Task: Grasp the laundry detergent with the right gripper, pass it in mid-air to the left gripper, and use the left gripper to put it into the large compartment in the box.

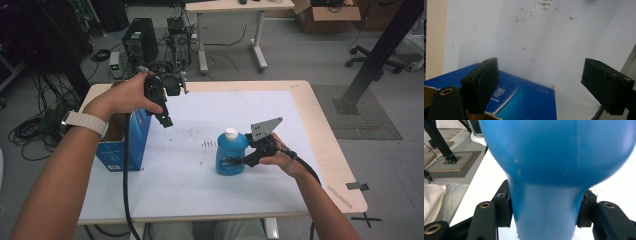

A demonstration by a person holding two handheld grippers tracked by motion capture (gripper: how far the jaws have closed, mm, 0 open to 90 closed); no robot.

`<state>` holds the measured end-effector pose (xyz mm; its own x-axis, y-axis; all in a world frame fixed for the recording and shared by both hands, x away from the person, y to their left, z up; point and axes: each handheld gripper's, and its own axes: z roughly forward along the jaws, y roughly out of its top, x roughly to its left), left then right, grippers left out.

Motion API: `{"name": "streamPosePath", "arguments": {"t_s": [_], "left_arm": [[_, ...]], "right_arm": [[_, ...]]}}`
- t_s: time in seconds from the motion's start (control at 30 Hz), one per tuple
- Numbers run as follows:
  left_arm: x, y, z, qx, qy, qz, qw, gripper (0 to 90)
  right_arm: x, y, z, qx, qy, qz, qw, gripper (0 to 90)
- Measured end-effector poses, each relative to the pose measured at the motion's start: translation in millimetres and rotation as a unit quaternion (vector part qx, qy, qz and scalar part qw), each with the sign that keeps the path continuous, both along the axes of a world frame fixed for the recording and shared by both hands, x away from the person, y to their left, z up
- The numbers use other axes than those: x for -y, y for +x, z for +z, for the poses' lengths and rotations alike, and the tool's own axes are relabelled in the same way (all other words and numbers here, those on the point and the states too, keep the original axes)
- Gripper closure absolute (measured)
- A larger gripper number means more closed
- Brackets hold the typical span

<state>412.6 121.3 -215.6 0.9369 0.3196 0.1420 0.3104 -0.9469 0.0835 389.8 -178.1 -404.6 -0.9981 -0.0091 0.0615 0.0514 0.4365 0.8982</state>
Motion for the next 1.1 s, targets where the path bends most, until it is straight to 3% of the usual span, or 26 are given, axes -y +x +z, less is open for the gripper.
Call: {"name": "streamPosePath", "arguments": {"t_s": [0.2,1.1], "left_arm": [[-0.6,-2.2,2.0,0.002,0.001,0.000,1.0000,15.0],[9.7,-12.0,14.6,-0.002,0.001,-0.017,0.9999,15.1]], "right_arm": [[2.7,0.5,10.5,0.000,0.010,-0.008,0.9999,44.5],[7.9,-1.6,52.3,0.005,0.007,-0.029,0.9995,44.5]]}}
